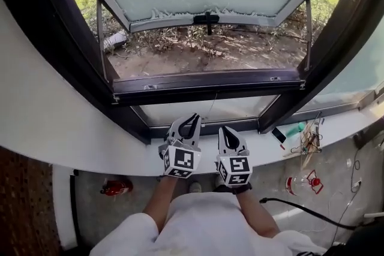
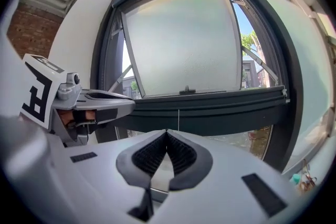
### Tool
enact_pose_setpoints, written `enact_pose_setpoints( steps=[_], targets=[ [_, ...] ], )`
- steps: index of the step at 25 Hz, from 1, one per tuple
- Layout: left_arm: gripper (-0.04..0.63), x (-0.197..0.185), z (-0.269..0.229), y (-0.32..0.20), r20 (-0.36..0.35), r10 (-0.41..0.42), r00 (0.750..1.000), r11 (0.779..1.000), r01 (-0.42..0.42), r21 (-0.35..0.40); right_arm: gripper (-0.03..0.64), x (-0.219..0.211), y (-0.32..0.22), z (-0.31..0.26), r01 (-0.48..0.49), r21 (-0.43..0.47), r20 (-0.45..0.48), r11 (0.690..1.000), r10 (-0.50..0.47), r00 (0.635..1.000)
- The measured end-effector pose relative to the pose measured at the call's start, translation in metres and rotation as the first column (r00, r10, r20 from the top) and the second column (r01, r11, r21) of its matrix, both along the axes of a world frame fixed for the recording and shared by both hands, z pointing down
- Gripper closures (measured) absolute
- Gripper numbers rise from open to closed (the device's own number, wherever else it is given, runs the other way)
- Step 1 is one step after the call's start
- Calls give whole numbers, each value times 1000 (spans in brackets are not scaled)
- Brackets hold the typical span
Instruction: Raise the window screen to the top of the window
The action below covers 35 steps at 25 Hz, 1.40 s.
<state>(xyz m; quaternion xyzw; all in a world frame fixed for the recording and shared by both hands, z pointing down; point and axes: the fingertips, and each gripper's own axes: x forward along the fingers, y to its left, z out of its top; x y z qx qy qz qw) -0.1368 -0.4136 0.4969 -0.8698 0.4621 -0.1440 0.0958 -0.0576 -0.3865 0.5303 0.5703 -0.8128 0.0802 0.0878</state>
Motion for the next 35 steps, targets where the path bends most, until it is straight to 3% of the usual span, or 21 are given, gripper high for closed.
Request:
enact_pose_setpoints(
  steps=[3, 5, 7, 12, 19, 21, 23, 26, 31, 35],
  targets=[
    [592, 7, -2, -29, 211, 16, 977, 998, -30, 61, 618, 10, -24, -5, 5, 8, -4, 1000, -5, 1000],
    [565, 13, 4, -45, 379, 30, 925, 994, -68, 88, 618, 18, -38, -4, 7, 5, -5, 1000, -7, 1000],
    [519, 17, 12, -60, 497, 31, 867, 991, -92, 98, 618, 25, -49, 2, 13, -9, -7, 1000, -13, 1000],
    [494, 21, 30, -84, 602, 34, 798, 991, -104, 82, 618, 35, -66, 35, 72, -115, 70, 991, -64, 995],
    [492, 21, 36, -94, 734, 18, 679, 989, -119, 85, 608, 42, -81, 99, 194, -252, 63, 948, -184, 981],
    [492, 22, 36, -94, 742, 3, 671, 990, -107, 92, 517, 40, -83, 124, 221, -286, 45, 932, -218, 975],
    [496, 22, 36, -94, 738, -5, 675, 991, -94, 93, 490, 38, -87, 148, 226, -308, 18, 924, -232, 973],
    [500, 21, 37, -94, 739, -1, 674, 992, -91, 85, 482, 29, -100, 166, 236, -294, 20, 926, -241, 970],
    [500, 21, 37, -93, 739, -7, 674, 994, -77, 79, 482, -4, -120, 150, 338, -210, 54, 917, -335, 941],
    [500, 21, 37, -94, 736, -14, 676, 995, -66, 80, 483, -18, -131, 145, 346, -191, 48, 919, -343, 938]
  ],
)
